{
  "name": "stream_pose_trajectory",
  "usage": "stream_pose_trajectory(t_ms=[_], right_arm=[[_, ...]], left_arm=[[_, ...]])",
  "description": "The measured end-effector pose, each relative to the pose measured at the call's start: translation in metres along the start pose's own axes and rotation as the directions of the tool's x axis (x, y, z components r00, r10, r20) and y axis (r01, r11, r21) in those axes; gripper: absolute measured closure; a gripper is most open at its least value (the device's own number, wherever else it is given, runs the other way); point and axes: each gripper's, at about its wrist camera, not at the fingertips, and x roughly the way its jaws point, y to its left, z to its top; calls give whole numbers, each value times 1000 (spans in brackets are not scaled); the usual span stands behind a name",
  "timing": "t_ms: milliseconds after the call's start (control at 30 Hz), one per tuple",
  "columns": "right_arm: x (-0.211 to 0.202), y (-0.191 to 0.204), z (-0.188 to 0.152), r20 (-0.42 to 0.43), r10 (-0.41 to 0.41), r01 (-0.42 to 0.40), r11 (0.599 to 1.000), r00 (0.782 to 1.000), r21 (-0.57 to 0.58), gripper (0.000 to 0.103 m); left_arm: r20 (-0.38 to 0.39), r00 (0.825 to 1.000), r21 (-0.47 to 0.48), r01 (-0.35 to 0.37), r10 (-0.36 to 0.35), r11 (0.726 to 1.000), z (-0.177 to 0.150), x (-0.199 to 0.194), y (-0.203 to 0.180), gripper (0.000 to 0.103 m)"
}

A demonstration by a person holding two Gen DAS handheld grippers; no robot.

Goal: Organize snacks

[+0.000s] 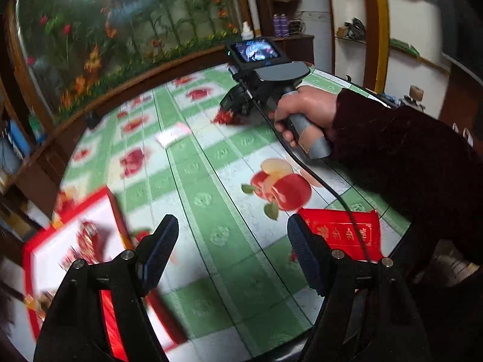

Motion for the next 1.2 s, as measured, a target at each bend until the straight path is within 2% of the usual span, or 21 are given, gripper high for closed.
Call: stream_pose_trajectory(t_ms=[67,100,133,200,333,433,567,667,800,833,867,933,967,1100,1200], right_arm=[[0,-5,1,3,18,-18,1000,1000,9,51],[-1,-8,2,0,21,-21,1000,1000,6,63],[-3,-11,2,0,29,-29,1000,1000,3,81],[-4,-27,1,-31,57,-56,998,998,30,81],[-13,-51,-9,-68,62,-63,998,996,-4,81],[-33,-71,-34,-98,95,-98,995,991,-25,81],[-69,-85,-82,-142,149,-166,979,979,-115,81],[-97,-96,-117,-195,242,-271,952,951,-144,81],[-119,-123,-146,-221,322,-343,938,920,-59,77],[-122,-129,-150,-222,346,-362,932,912,-36,69],[-129,-136,-155,-204,358,-369,929,911,-20,56],[-135,-141,-160,-164,336,-344,939,927,-20,40],[-137,-143,-163,-144,314,-321,947,938,-26,39],[-137,-142,-168,-137,310,-319,947,941,-45,39],[-137,-138,-170,-120,292,-303,949,949,-85,39]], left_arm=[[-22,1000,-59,15,-17,998,-2,5,6,28],[-30,999,-97,27,-30,995,-2,7,11,28],[-31,999,-116,35,-39,993,-4,7,11,28],[-34,997,-145,57,-62,988,-6,6,16,28],[-44,996,-146,69,-76,987,-14,1,15,28],[-43,991,-152,118,-126,981,-18,-2,10,28],[-54,982,-150,170,-180,974,-18,1,-3,28],[-64,969,-162,227,-240,960,-18,3,-14,28],[-105,956,-208,248,-273,946,-18,8,-23,28],[-112,956,-220,241,-270,945,-17,9,-23,28],[-124,958,-233,226,-260,946,-15,11,-23,28],[-167,955,-280,191,-244,941,-12,17,-21,28],[-191,949,-309,185,-251,933,-12,22,-21,28],[-288,912,-395,165,-292,904,-13,39,-26,28],[-322,897,-418,152,-303,896,-11,47,-33,28]])
